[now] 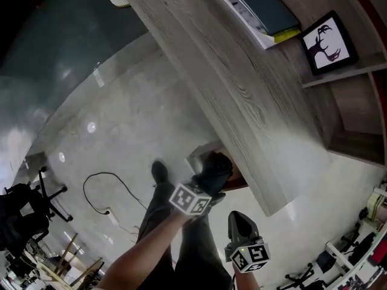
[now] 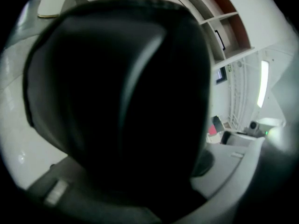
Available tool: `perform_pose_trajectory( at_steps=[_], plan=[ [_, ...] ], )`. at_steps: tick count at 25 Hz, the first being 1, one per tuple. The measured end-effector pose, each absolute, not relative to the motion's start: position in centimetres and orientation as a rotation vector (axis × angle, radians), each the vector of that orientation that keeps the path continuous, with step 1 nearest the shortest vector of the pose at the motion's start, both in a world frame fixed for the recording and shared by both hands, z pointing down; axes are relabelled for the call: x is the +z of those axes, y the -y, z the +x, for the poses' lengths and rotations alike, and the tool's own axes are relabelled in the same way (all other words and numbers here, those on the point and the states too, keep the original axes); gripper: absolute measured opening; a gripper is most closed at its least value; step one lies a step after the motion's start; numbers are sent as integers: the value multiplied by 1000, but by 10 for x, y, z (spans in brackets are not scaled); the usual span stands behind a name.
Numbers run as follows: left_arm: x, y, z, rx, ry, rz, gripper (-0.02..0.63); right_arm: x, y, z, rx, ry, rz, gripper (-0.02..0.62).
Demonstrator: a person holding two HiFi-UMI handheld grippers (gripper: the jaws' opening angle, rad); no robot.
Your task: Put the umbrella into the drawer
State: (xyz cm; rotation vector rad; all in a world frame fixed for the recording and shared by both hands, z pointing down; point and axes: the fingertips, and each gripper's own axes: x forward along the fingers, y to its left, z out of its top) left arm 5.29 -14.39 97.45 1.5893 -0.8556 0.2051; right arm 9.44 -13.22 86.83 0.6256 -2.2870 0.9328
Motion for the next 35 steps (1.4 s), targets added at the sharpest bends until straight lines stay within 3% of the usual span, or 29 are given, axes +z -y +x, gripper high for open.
perform_pose_trajectory(
  at_steps=[27, 31, 35],
  plan=[
    [1044, 212, 87, 292, 791, 1593, 252, 959, 134, 121, 1025, 2225, 741, 5],
    [1044, 213, 87, 280, 820, 1583, 272, 959, 130, 123, 1040, 2213, 744, 5],
    [1044, 216, 84, 256, 823, 1556, 346, 960, 132, 123, 1052, 2211, 752, 5]
  ],
)
